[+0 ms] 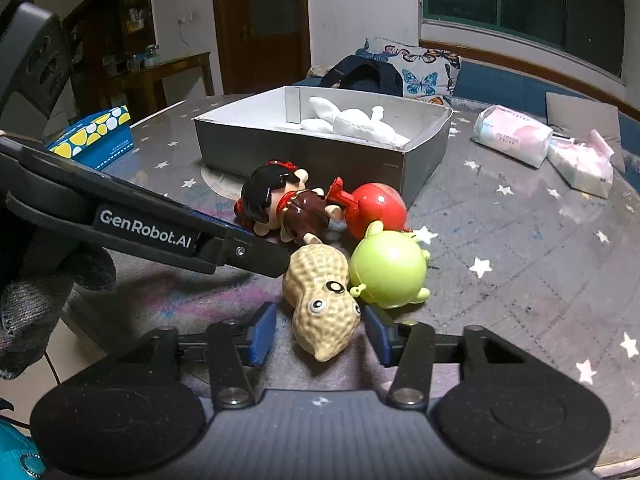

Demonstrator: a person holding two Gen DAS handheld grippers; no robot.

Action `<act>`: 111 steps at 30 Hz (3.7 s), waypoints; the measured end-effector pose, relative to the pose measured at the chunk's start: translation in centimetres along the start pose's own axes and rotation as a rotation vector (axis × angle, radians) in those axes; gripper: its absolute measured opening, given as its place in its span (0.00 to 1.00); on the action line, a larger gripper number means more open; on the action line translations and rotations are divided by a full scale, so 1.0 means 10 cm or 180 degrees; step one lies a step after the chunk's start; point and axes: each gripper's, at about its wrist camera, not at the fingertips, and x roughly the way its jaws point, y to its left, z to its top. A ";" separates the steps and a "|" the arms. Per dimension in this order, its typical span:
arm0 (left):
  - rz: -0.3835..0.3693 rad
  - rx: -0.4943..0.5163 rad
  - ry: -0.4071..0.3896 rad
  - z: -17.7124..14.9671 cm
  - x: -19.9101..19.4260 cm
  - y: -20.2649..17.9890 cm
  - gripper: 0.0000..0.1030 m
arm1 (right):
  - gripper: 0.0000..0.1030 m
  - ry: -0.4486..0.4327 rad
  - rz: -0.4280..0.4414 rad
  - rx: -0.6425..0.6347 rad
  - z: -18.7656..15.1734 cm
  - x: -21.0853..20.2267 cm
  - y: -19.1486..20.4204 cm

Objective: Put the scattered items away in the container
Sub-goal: 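Move both tools to the tan peanut toy, then pinch the peanut toy between both tools and lift it, then carry the peanut toy into the box beside the bunny and release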

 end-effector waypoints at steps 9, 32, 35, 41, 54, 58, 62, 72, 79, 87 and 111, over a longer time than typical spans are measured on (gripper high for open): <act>-0.0157 0.0024 -0.0018 0.02 0.01 -0.03 0.33 | 0.40 0.0009 0.0036 0.0024 0.00 0.03 0.01; -0.0435 -0.0310 0.0129 0.03 0.10 0.08 0.32 | 0.36 0.0007 0.0048 -0.0020 0.01 0.09 0.03; -0.0438 -0.0313 0.0121 0.02 0.08 0.07 0.32 | 0.36 -0.0007 0.0067 -0.0036 0.01 0.08 0.04; -0.0423 -0.0294 0.0062 0.04 -0.01 0.04 0.32 | 0.36 -0.0040 0.0101 -0.0080 0.04 0.04 0.08; -0.0416 -0.0263 -0.0243 0.23 -0.27 0.01 0.32 | 0.36 -0.0298 0.0110 -0.0185 0.28 -0.14 0.12; -0.0387 -0.0218 -0.0383 0.39 -0.32 0.00 0.32 | 0.36 -0.0404 0.0077 -0.0262 0.45 -0.16 0.10; -0.0366 -0.0176 -0.0542 0.63 -0.34 0.03 0.32 | 0.36 -0.0526 0.0031 -0.0337 0.68 -0.13 0.04; -0.0312 -0.0247 -0.0589 1.26 0.11 0.29 0.32 | 0.35 -0.0490 -0.0032 -0.0327 1.30 0.36 -0.23; -0.0455 -0.0490 -0.0376 1.46 0.56 0.60 0.32 | 0.35 -0.0196 -0.0071 -0.0307 1.53 0.84 -0.42; -0.0522 -0.0612 -0.0171 1.53 0.91 0.79 0.32 | 0.35 0.0069 -0.0150 -0.0281 1.57 1.20 -0.50; -0.0489 -0.0729 0.0002 1.52 1.10 0.95 0.33 | 0.45 0.0249 -0.0258 -0.0437 1.63 1.38 -0.47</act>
